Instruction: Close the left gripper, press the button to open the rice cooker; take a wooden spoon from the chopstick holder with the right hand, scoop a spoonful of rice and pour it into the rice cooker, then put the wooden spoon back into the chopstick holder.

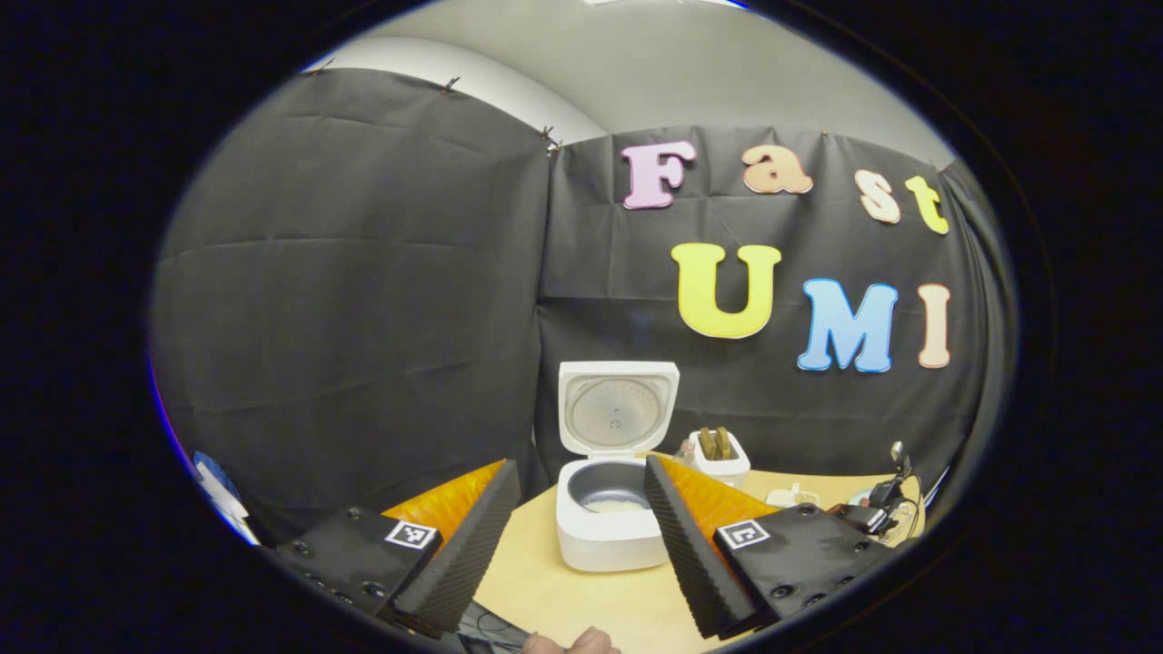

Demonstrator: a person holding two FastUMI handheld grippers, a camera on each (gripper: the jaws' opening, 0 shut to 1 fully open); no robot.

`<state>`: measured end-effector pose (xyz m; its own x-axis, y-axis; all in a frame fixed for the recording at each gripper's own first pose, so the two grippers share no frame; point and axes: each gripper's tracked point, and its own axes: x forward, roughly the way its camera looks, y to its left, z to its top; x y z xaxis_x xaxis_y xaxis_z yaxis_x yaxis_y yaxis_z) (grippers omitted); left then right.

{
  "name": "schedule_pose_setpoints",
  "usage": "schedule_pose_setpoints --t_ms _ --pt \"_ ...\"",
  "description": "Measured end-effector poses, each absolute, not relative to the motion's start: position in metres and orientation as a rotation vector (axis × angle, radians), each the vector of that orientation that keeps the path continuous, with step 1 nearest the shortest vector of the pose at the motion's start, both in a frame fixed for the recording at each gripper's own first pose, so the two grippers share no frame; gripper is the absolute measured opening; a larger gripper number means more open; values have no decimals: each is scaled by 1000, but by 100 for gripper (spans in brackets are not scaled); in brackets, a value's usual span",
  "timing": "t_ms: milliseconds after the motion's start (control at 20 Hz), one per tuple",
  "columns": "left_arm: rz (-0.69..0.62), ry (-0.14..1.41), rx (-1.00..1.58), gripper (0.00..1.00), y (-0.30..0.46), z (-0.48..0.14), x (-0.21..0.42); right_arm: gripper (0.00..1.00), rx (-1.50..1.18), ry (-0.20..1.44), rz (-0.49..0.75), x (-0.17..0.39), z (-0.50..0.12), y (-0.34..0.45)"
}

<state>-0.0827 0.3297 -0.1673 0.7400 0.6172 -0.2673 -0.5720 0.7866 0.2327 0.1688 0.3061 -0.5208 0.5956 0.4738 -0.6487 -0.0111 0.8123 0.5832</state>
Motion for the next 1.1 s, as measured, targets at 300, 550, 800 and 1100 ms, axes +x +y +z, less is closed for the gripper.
schedule_pose_setpoints --t_ms 300,550,800,1100 --pt "622 342 120 96 317 -166 -77 15 719 868 250 168 -502 268" --pt "616 335 125 96 318 -163 -76 15 757 868 272 169 -496 269" --pt "637 326 152 92 327 -154 -85 15 869 871 296 175 -485 283" --pt "674 324 150 92 344 -154 -93 15 1015 851 372 178 -435 327"
